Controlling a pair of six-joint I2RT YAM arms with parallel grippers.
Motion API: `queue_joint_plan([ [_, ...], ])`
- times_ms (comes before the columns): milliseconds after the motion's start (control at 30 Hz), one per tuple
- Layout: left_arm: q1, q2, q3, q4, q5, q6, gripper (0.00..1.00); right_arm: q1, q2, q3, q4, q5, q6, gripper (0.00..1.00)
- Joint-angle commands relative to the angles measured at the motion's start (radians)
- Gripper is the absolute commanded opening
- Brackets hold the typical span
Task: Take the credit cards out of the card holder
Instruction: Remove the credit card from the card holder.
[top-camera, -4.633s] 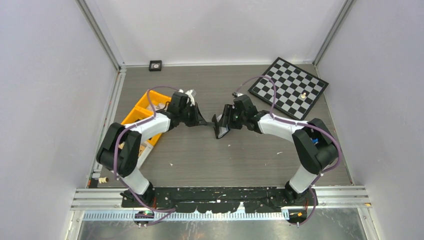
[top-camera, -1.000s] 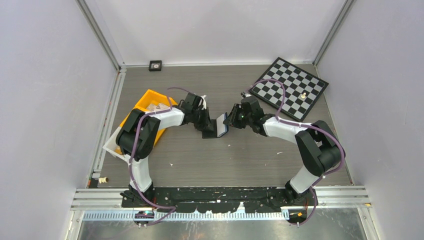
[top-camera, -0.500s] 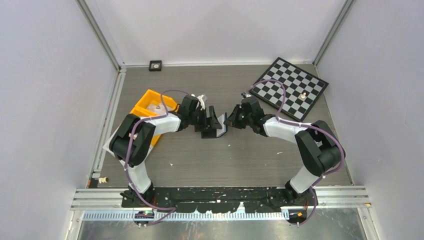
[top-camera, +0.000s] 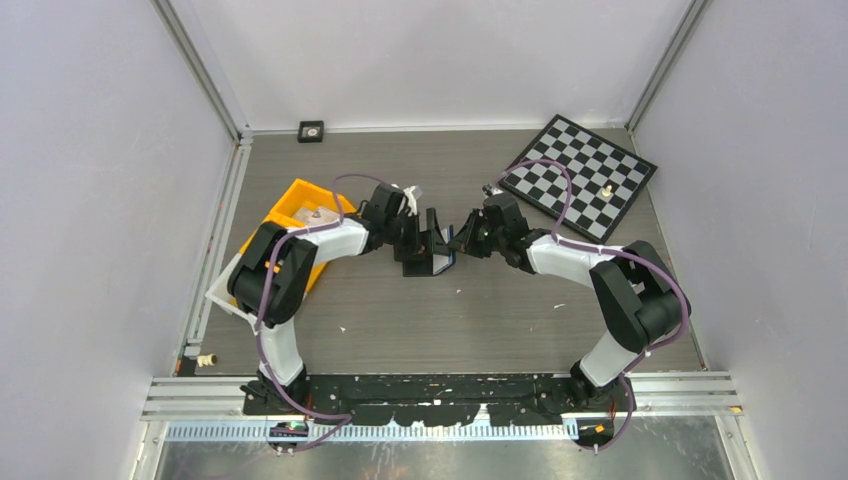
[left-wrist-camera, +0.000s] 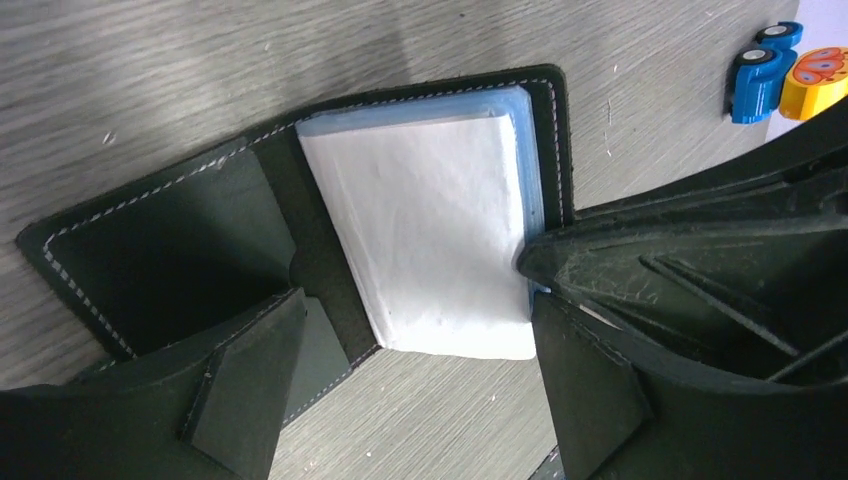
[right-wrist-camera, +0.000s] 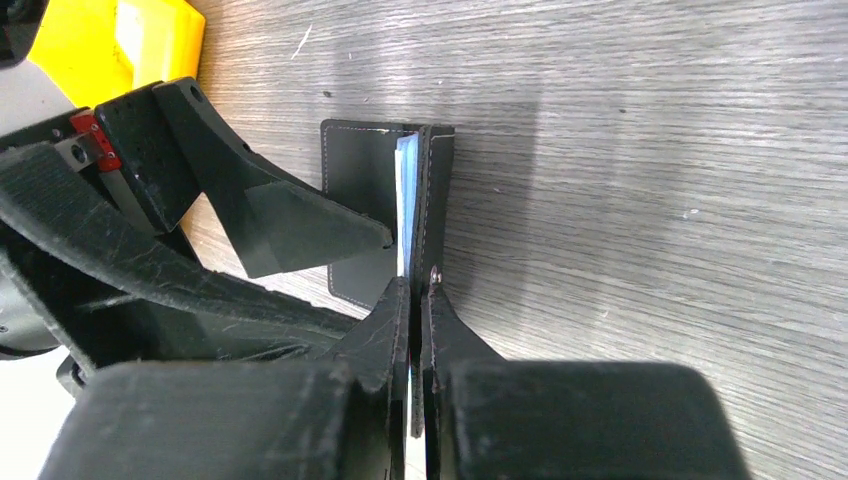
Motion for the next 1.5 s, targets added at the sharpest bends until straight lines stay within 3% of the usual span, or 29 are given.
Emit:
queue_joint_plan([
  [0,-0.017,0.088,0.097,-0.176,-0.066,0.057,0.78,-0.001,-0.038,0.002,0.046,-0.019,0.01,0.0],
  [100,-0.016,0.12,0.123,-0.218,-0.096,0.069,0.6,0.0,-0.043,-0.002,0.043,-0.005,0.009,0.04],
  [267,0.003,0.133,0.12,-0.197,-0.073,0.059,0.27,-0.001,-0.037,-0.001,0.041,0.005,0.007,0.21],
  [367,0.011,0.119,0.094,-0.156,-0.038,0.038,0.21,-0.001,-0.025,0.002,0.043,-0.001,0.008,0.31],
  [500,0.018,0.096,0.055,-0.063,0.013,0.001,0.23,-0.001,-0.002,0.007,0.054,-0.018,0.014,0.35],
  [633,0.021,0.084,0.028,0.008,0.067,-0.032,0.37,-0.001,0.024,0.014,0.063,-0.036,0.026,0.39],
  [733,0.025,0.069,0.014,0.04,0.082,-0.042,0.38,-0.001,0.043,0.022,0.062,-0.047,0.03,0.39],
  [833,0.033,0.063,-0.001,0.068,0.1,-0.058,0.39,0.0,0.056,0.028,0.061,-0.055,0.031,0.29],
  [967,0.045,0.044,-0.007,0.053,0.084,-0.056,0.51,0.0,0.045,0.027,0.051,-0.036,0.025,0.15],
  [1067,0.047,0.02,-0.009,0.023,0.053,-0.037,0.56,0.0,0.032,0.024,0.045,-0.025,0.021,0.13],
  [1367,0.052,-0.007,-0.016,0.004,0.024,-0.023,0.58,-0.001,0.028,0.023,0.044,-0.027,0.021,0.11],
  [1467,0.056,-0.012,-0.017,0.004,0.025,-0.023,0.63,-0.001,0.028,0.022,0.045,-0.028,0.019,0.11],
])
